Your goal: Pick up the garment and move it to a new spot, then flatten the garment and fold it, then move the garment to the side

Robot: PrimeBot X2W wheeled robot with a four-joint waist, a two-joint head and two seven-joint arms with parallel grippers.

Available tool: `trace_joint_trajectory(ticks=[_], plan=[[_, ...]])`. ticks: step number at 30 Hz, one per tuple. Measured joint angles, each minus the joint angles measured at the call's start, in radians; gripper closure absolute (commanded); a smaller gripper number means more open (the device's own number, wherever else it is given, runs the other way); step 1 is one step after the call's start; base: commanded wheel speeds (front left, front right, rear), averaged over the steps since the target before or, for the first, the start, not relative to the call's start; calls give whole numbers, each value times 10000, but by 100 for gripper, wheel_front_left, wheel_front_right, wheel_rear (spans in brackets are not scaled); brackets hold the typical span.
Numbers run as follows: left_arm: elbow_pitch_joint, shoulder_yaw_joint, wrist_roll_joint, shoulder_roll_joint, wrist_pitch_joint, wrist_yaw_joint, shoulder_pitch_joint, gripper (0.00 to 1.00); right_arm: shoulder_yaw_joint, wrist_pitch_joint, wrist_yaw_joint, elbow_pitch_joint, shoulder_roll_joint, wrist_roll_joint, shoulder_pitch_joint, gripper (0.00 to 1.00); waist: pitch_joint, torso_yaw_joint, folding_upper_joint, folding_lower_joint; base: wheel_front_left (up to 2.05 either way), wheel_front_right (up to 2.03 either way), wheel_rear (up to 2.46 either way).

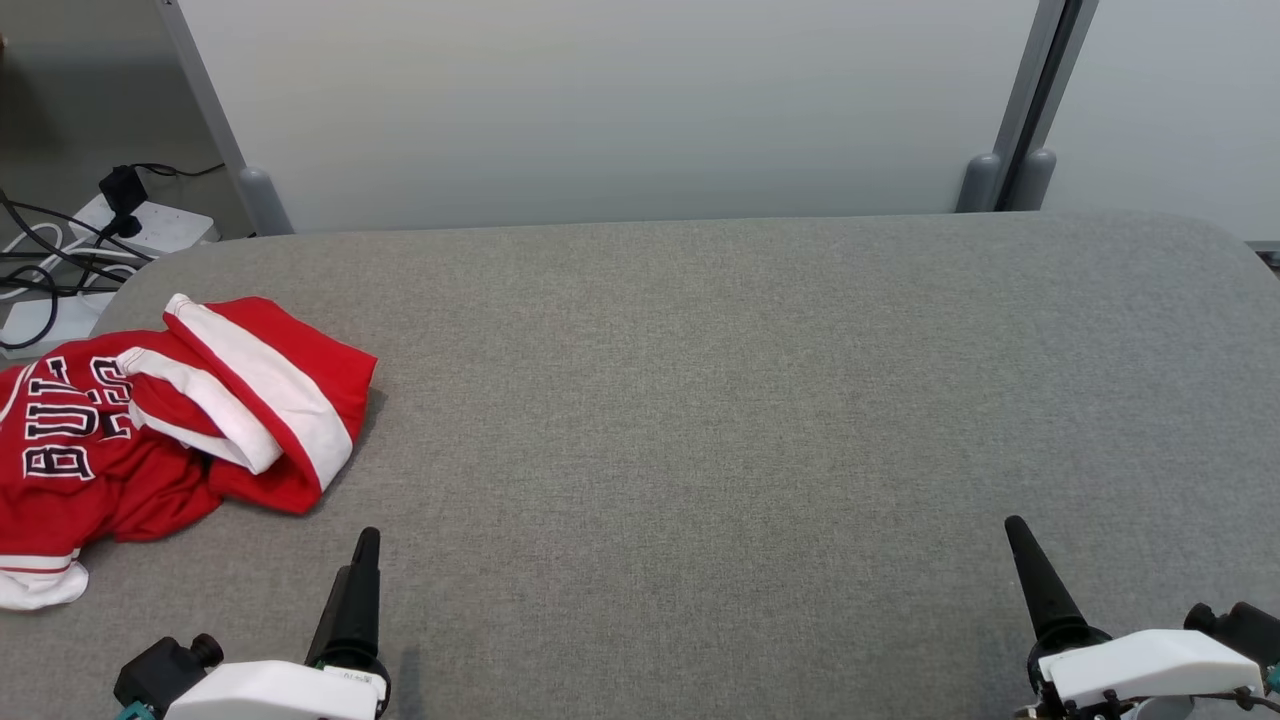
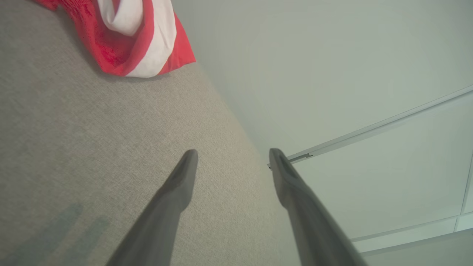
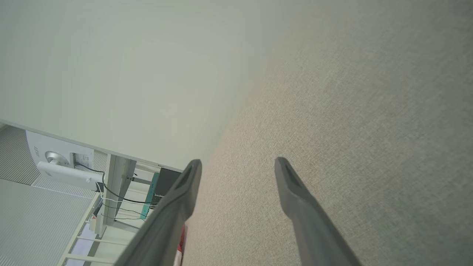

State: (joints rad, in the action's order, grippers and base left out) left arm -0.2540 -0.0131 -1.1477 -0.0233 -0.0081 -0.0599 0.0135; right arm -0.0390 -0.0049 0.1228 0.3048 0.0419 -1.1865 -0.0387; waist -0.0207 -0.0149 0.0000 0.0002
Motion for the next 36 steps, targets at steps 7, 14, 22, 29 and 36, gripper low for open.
trace_joint_trajectory(ticks=[7, 14, 22, 29, 36], plan=[[174, -105, 1005, -6, -205, 265, 0, 0, -73, -196, 0, -65, 2, 750, -73, 0, -56, -31, 0, 0, 0, 0, 0], [326, -242, 1889, -13, -443, 443, -3, 0, -259, -412, 2, -316, 8, 1398, -138, 0, -92, -61, 0, 0, 0, 0, 0], [520, -414, 2913, -25, -642, 654, -10, 0, -441, -621, 2, -397, 36, 2123, -149, 0, -131, -84, 0, -1, 0, 0, 0], [537, -579, 3707, -35, -819, 788, -16, 0, -685, -830, 2, -497, 77, 2807, -196, 0, -154, -119, 0, -1, 0, 0, 0], [660, -713, 4529, -42, -1043, 982, -27, 0, -840, -1022, 2, -644, 194, 3545, -386, 0, -152, -135, 0, -1, 0, 0, 0]])
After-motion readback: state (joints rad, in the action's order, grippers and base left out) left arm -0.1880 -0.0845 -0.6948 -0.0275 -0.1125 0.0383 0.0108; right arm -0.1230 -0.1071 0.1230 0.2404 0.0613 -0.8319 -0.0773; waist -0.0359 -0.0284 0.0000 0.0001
